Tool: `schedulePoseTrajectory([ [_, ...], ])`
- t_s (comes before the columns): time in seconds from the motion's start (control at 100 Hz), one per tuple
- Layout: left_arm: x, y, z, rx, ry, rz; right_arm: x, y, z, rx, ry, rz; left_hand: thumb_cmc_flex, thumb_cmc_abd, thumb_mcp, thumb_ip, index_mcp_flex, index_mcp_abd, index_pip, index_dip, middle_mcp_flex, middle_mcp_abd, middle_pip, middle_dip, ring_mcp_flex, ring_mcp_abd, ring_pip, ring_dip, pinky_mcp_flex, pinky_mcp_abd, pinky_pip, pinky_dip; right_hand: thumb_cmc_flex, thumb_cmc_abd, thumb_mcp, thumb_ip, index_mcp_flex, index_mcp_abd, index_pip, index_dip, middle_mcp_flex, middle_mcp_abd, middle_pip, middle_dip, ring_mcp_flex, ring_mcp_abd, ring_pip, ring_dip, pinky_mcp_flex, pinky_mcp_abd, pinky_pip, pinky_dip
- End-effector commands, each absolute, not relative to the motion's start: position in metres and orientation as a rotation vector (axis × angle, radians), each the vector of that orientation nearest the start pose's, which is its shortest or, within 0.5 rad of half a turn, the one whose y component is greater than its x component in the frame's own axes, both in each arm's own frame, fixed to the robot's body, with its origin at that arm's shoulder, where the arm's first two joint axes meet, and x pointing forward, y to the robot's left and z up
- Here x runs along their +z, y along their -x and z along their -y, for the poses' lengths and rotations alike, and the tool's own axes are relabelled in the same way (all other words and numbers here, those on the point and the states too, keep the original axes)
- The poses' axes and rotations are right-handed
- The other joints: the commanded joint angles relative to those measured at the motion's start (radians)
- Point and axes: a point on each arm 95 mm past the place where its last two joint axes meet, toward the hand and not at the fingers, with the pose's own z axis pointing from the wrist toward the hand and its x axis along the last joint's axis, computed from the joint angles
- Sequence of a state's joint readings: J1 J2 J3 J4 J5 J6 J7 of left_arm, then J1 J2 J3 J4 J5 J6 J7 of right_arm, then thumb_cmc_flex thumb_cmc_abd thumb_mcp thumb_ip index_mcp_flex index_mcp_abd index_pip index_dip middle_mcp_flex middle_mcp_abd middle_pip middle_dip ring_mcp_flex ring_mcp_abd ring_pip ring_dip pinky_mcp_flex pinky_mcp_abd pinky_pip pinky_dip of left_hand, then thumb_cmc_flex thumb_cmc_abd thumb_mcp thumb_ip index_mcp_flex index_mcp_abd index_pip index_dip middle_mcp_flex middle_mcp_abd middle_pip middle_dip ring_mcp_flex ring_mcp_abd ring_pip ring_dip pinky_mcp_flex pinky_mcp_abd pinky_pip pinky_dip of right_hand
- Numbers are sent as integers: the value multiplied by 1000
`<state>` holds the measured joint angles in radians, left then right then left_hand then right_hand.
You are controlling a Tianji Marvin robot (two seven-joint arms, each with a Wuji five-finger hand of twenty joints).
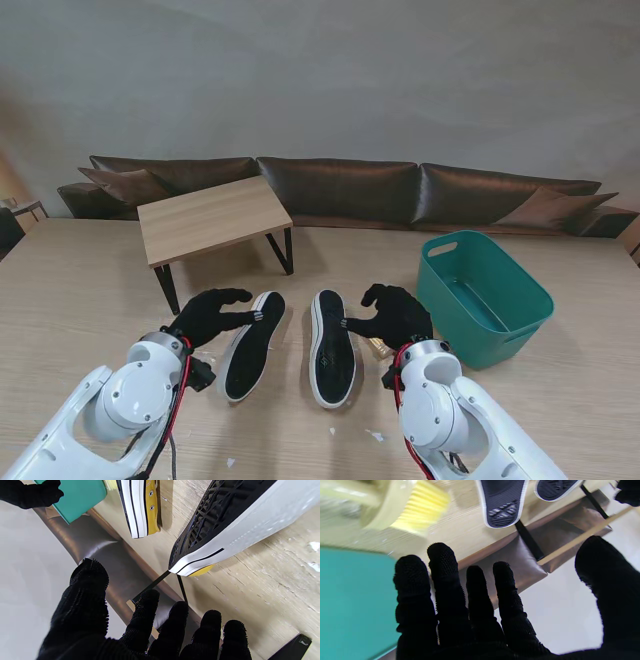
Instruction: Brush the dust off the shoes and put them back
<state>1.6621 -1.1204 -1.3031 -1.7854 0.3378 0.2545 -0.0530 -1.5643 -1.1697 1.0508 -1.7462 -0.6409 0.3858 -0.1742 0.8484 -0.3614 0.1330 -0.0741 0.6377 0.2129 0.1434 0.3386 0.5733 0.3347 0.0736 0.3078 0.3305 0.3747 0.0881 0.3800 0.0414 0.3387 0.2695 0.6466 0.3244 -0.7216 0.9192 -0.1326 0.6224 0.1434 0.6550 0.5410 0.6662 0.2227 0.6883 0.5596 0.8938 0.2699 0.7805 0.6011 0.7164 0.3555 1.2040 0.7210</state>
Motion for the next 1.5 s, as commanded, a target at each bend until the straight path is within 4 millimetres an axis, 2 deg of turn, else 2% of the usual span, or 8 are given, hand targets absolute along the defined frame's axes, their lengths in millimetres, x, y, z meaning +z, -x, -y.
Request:
schedulePoseTrajectory([
  [0.0,-308,-377,-6,-1697,2014,-1023,-305,-379,-59,1563,-1625,-1115,29,-4,18,28,-16,-10,-12,-4,-31,-21,-14,-17,-58,-16,-23,-17,-31,-44,-42,7,7,-86,53,3,37,-34,18,26,50,-35,20,30,62,-29,51,24,-186,-32,93,23],
  [0.09,-309,-373,-8,-1708,2016,-1031,-308,-377,-53,1499,-1598,-1134,33,-4,26,28,-23,-8,-15,-5,-38,-21,-14,-20,-62,-17,-22,-21,-32,-49,-50,8,17,-167,113,-13,67,-44,22,42,100,-39,35,53,124,-58,102,44,-127,-34,146,27],
  [0.2,-308,-368,-10,-1712,2013,-1046,-315,-374,-46,1425,-1576,-1156,29,3,32,27,-35,1,-19,-7,-51,-15,-16,-23,-68,-14,-22,-24,-37,-50,-58,11,30,-231,162,-24,85,-62,22,50,130,-50,35,62,170,-83,125,52,-82,-41,179,25],
  [0.43,-304,-360,-12,-1718,1989,-1033,-338,-371,-37,1313,-1574,-1182,30,11,45,26,-37,11,-19,-8,-50,6,-11,-22,-62,1,-15,-24,-37,-40,-64,18,94,-277,223,-14,65,-74,-3,44,137,-66,34,68,194,-99,129,55,-63,-42,191,20],
  [0.79,-304,-354,-15,-1732,1996,-999,-364,-372,-33,1181,-1508,-1225,28,20,52,24,-25,27,-16,-7,-34,30,-5,-14,-58,10,-13,-21,-39,-33,-71,26,48,-248,205,-23,71,-77,4,46,146,-64,32,62,232,-114,143,57,-29,-53,216,15],
  [1.04,-304,-353,-15,-1730,1998,-996,-368,-372,-32,1137,-1456,-1233,28,22,54,24,-16,34,-14,-6,-22,38,-1,-9,-52,15,-11,-19,-39,-30,-73,30,41,-242,201,-22,109,-72,28,51,187,-67,39,58,287,-129,158,56,16,-52,235,5],
  [1.26,-304,-353,-15,-1729,2006,-991,-373,-375,-31,1106,-1429,-1238,28,26,54,23,-11,38,-13,-5,-9,46,1,-5,-42,24,-8,-15,-39,-27,-76,31,-4,-222,181,-30,110,-56,31,49,194,-67,38,56,296,-129,152,52,26,-53,238,-4],
  [1.49,-304,-354,-13,-1733,2026,-985,-376,-376,-31,1083,-1423,-1254,29,34,53,23,-4,47,-11,-3,-2,54,2,-2,-36,31,-6,-12,-39,-22,-78,31,3,-199,170,-26,105,-56,30,45,191,-66,26,46,291,-124,131,44,24,-52,238,-12],
])
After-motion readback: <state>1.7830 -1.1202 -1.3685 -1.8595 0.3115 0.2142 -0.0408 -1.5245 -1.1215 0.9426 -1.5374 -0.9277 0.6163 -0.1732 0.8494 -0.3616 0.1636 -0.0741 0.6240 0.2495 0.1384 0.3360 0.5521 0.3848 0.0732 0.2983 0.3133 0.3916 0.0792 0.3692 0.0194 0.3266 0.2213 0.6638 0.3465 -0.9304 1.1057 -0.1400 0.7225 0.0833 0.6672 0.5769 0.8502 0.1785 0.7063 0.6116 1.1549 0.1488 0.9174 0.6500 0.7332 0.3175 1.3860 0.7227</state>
